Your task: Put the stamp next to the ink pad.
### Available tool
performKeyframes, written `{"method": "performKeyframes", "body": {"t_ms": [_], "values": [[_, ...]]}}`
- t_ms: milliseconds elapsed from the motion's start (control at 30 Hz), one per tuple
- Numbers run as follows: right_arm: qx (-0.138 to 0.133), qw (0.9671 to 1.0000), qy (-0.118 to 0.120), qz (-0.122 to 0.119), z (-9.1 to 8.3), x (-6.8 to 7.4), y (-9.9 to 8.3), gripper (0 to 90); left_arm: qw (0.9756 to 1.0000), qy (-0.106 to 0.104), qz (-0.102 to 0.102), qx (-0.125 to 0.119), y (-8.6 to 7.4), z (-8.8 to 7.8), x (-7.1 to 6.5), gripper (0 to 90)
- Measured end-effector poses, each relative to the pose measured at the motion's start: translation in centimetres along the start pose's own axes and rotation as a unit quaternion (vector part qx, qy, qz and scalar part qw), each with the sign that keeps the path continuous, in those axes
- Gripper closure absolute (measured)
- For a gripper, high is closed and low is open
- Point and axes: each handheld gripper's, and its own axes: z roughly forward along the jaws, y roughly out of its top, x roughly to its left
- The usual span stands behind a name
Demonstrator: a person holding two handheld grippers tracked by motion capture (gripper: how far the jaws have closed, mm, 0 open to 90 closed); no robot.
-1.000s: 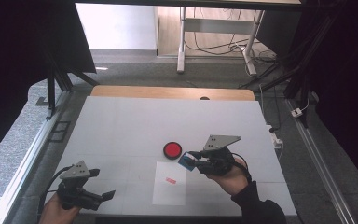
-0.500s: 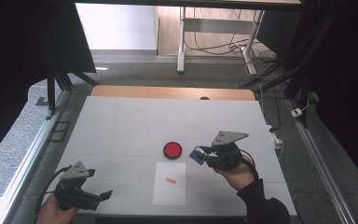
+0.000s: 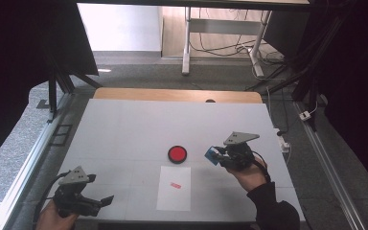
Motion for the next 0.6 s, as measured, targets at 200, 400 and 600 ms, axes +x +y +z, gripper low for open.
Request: {"method": "performKeyframes", "body": {"t_ms": [200, 400, 600], "values": [[0.010, 0.9998, -0.018, 0.006, 0.4, -0.8, -0.4, 70.8, 1.0000, 0.001, 0.000, 0.000, 0.0, 0.0, 0.0, 0.0], [0.024, 0.9990, -0.035, 0.014, 0.9, -1.8, -1.1, 70.7, 1.0000, 0.000, 0.003, 0.004, 0.0, 0.1, 0.0, 0.3], [0.037, 0.9982, -0.046, 0.001, 1.4, -2.2, -1.7, 70.7, 1.0000, 0.000, 0.002, 0.005, 0.0, 0.1, 0.0, 0.5]]}}
